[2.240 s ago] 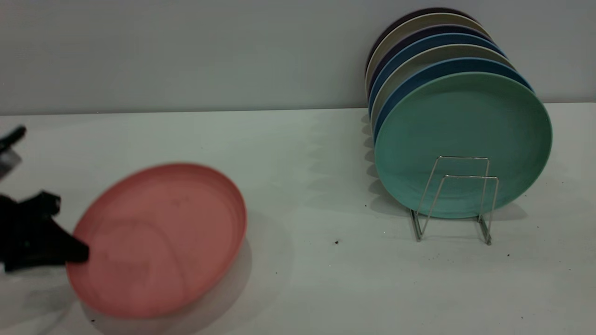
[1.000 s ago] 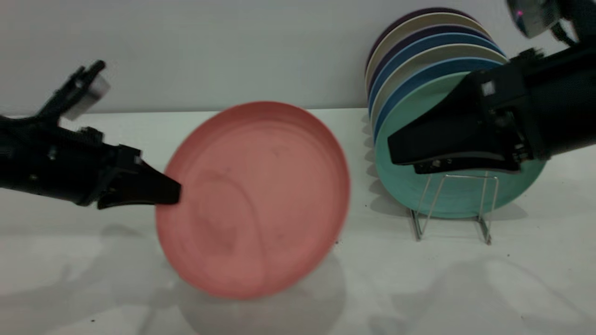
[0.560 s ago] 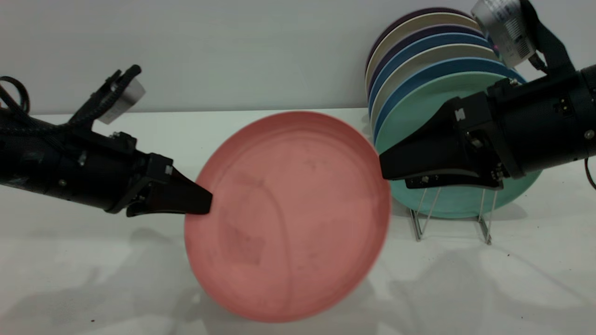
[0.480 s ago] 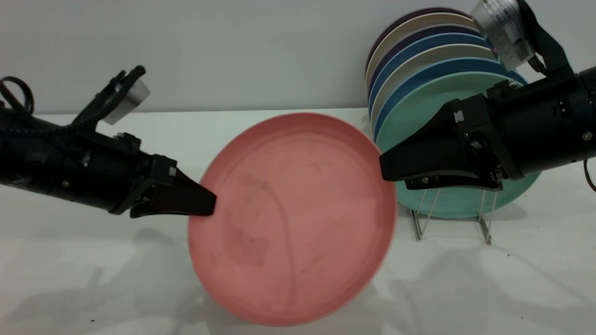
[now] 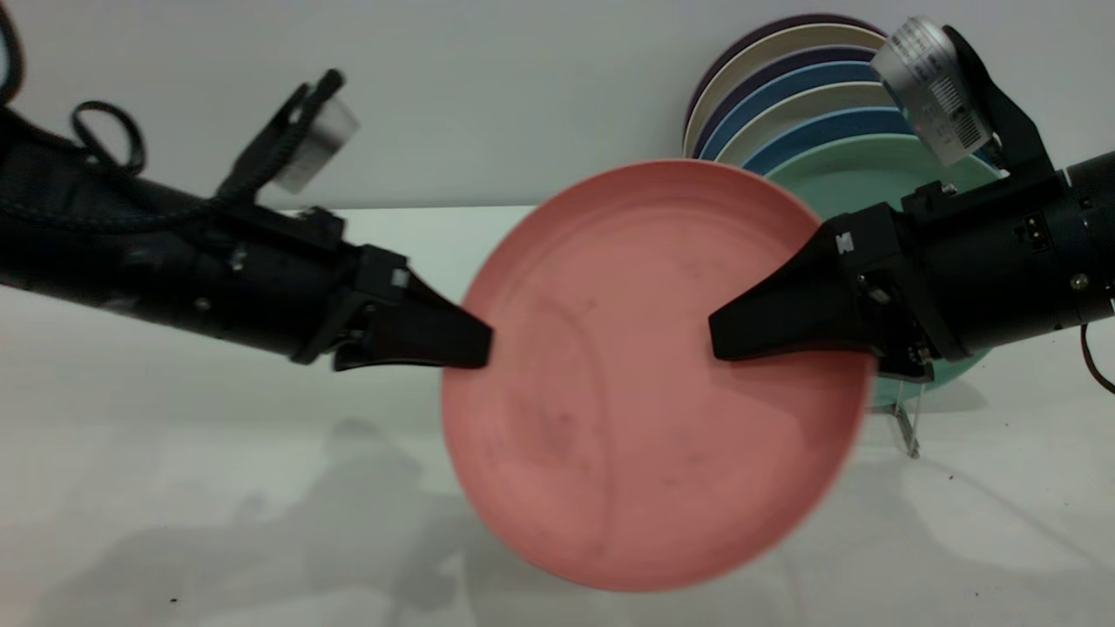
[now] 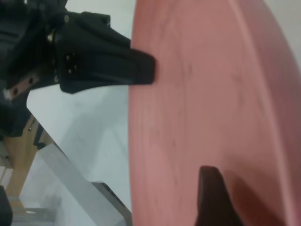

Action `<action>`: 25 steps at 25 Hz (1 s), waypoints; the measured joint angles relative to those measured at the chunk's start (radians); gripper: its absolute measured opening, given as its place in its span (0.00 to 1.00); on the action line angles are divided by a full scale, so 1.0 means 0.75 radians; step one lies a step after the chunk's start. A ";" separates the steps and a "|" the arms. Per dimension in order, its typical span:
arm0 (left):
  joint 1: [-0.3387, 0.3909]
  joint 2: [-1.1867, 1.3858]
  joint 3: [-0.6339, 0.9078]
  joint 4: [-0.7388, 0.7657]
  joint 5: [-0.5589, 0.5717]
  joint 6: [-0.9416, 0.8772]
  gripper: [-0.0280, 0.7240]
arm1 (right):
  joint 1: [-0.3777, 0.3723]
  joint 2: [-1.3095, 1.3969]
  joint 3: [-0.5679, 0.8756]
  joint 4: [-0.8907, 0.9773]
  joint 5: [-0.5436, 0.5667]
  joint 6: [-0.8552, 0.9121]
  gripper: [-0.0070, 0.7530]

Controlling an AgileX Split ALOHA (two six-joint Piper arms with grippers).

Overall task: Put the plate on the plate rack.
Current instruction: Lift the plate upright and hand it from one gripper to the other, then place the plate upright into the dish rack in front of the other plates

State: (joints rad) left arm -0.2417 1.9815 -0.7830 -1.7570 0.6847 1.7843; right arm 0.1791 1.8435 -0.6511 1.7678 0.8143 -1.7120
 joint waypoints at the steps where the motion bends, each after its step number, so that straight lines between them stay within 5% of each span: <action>1: -0.017 0.000 -0.002 0.001 -0.008 -0.001 0.06 | 0.000 0.000 0.000 0.000 0.002 -0.006 0.55; 6: -0.019 0.000 -0.004 0.004 -0.017 -0.027 0.07 | 0.000 0.001 0.000 -0.024 -0.026 -0.019 0.18; 12: 0.098 0.000 -0.004 0.033 0.124 -0.186 0.23 | -0.027 0.004 -0.004 -0.053 -0.085 -0.022 0.18; 20: 0.424 0.000 -0.004 0.078 0.312 -0.285 0.60 | -0.255 -0.086 -0.004 -0.327 -0.121 0.005 0.18; 25: 0.543 0.000 -0.004 0.113 0.299 -0.288 0.65 | -0.352 -0.240 -0.004 -0.539 -0.167 -0.001 0.18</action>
State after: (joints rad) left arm 0.1658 1.9815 -0.7860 -1.6722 0.9087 1.5683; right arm -0.0850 1.6637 -0.6543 1.3638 0.6894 -1.7127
